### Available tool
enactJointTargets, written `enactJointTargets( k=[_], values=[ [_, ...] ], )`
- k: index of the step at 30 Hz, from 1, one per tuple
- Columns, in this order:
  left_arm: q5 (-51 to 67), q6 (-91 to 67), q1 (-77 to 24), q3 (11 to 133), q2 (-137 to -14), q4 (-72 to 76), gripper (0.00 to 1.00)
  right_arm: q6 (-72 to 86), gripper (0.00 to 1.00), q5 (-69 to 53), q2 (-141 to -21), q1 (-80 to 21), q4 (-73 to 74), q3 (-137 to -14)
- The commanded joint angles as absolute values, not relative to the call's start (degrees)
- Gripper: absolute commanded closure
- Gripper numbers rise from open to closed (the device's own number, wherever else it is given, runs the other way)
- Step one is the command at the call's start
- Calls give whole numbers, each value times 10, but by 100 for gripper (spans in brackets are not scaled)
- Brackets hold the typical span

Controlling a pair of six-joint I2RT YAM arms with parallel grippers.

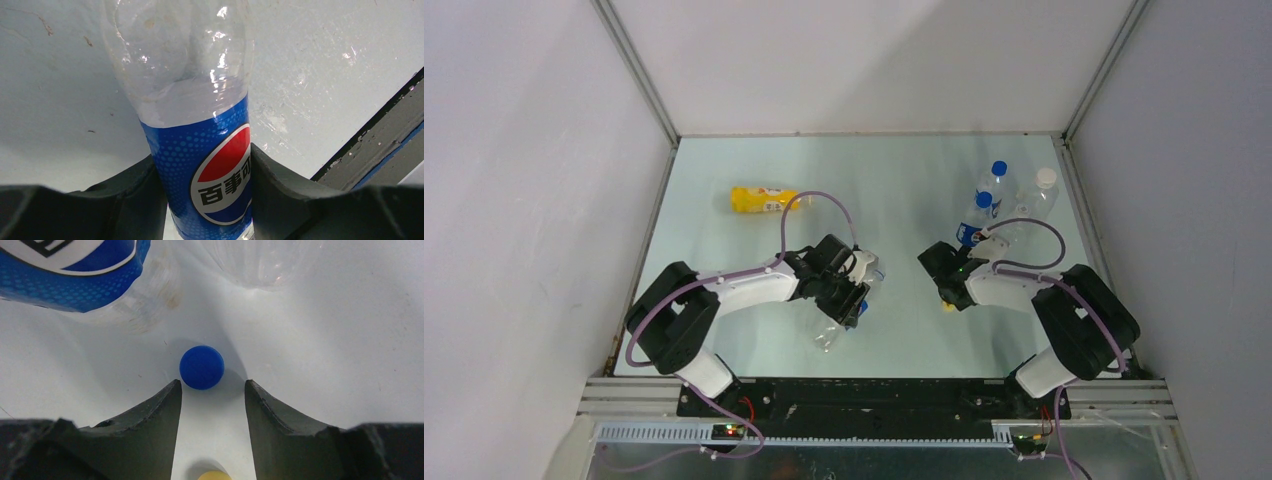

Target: Screw on the bottle caps

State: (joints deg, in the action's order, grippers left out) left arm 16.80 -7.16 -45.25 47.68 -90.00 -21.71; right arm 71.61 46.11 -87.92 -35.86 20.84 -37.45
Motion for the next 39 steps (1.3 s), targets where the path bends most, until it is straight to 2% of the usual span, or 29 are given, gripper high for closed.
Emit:
enactJointTargets(
  k=[1, 10, 15, 19, 27, 32, 35, 39],
  values=[
    [168, -77, -458, 472, -911, -213, 45, 741, 48, 487, -893, -357, 223, -398],
    [169, -78, -459, 468, -908, -212, 45, 732, 47, 490, -906, -346, 217, -409],
    [169, -76, -458, 468, -909, -213, 45, 728, 50, 490, -915, -339, 220, -420],
    [170, -75, -458, 467, -909, -214, 45, 732, 57, 488, -920, -337, 230, -427],
    [149, -76, -458, 466, -909, -223, 45, 701, 81, 475, -892, -394, 285, -451],
    [139, -86, -458, 458, -907, -232, 45, 530, 92, 389, -855, -431, 224, -464],
    [119, -97, -459, 455, -903, -244, 43, 459, 94, 294, -827, -436, 199, -464],
    [96, -115, -459, 452, -896, -266, 40, 415, 94, 202, -820, -437, 235, -479]
  ],
)
